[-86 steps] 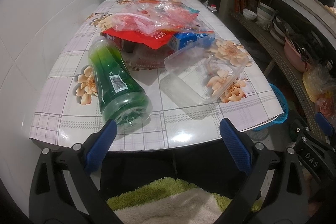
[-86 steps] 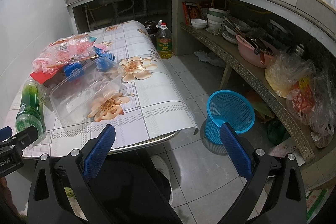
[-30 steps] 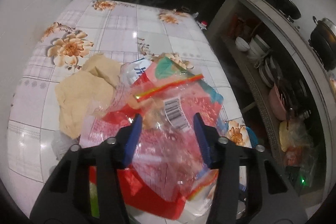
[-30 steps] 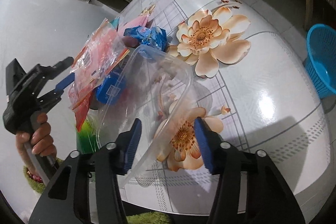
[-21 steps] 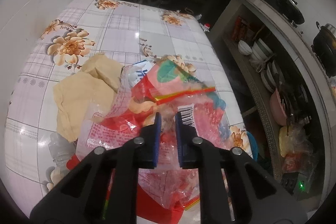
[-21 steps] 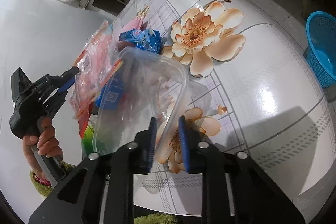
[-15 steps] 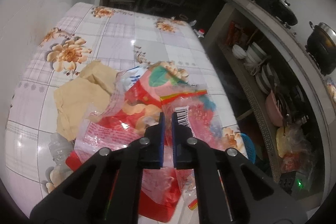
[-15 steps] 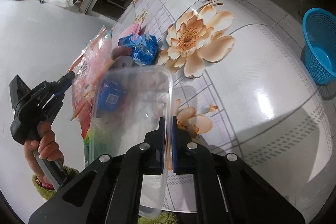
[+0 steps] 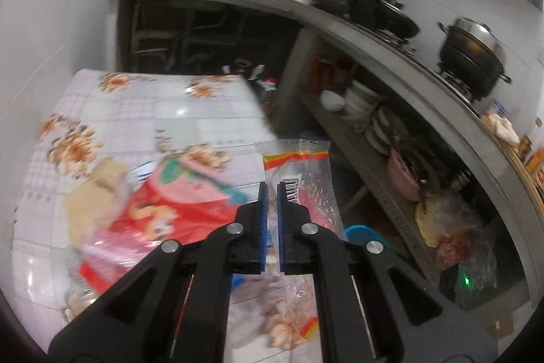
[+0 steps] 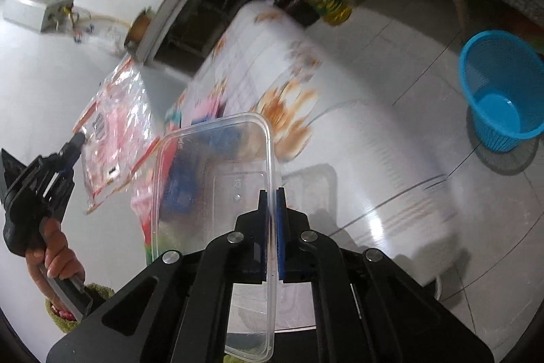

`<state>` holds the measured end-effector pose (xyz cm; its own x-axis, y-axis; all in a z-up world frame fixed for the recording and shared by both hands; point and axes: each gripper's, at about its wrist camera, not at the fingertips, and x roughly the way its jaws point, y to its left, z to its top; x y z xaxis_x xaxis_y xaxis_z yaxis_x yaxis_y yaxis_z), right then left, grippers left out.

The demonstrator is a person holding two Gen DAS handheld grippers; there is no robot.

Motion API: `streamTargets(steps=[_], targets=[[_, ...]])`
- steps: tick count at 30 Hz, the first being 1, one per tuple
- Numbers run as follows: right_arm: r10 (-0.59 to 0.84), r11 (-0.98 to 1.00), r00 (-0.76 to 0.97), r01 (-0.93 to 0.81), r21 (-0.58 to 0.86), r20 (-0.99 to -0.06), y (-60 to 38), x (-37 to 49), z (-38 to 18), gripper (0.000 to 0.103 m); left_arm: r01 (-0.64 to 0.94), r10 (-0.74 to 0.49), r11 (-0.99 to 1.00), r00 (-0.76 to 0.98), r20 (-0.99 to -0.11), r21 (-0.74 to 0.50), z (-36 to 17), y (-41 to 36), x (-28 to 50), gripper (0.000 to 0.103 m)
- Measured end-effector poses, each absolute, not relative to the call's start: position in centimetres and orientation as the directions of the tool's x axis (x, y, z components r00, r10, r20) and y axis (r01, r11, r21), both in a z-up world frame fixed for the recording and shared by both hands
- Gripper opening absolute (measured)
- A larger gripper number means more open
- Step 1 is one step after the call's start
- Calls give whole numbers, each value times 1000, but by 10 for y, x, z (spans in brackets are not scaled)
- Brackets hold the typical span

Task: Collect trash
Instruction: 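Carry the container and bag to the blue wastebasket and release both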

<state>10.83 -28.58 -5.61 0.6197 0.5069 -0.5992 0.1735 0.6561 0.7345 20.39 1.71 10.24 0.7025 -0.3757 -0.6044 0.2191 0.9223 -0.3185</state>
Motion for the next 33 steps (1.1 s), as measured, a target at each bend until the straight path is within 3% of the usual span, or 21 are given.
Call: streamTargets(steps=[5, 11, 18, 25, 26, 27, 28, 29, 33], targets=[[352, 646, 705, 292, 705, -615, -366, 83, -55, 4, 348, -451, 892, 643, -619, -288, 105, -66, 219, 3], [121, 609, 688, 518, 600, -716, -464, 59, -87, 4, 500, -484, 841, 523, -702, -207, 58, -201, 253, 4], [58, 496, 599, 677, 544, -799, -520, 78, -166, 4, 592, -377, 799, 355, -855, -107, -42, -337, 298, 4], [52, 406, 530, 763, 503, -846, -565, 130, -233, 8, 644, -325, 758, 239, -915, -102, -110, -418, 331, 6], [48, 392, 528, 771, 502, -848, -572, 138, -244, 12, 640, -326, 761, 234, -916, -107, -115, -427, 334, 13], [45, 394, 521, 775, 494, -853, -579, 145, -253, 21, 637, -323, 763, 229, -918, -110, -123, -435, 337, 33], [35, 393, 506, 786, 477, -862, -583, 150, -262, 43, 634, -317, 766, 227, -921, -107, -128, -441, 339, 46], [20, 385, 493, 799, 462, -870, -585, 152, -268, 55, 631, -313, 769, 232, -921, -102, -132, -445, 341, 57], [12, 344, 487, 818, 461, -874, -579, 145, -277, 55, 637, -339, 760, 219, -915, -129, -131, -441, 336, 63]])
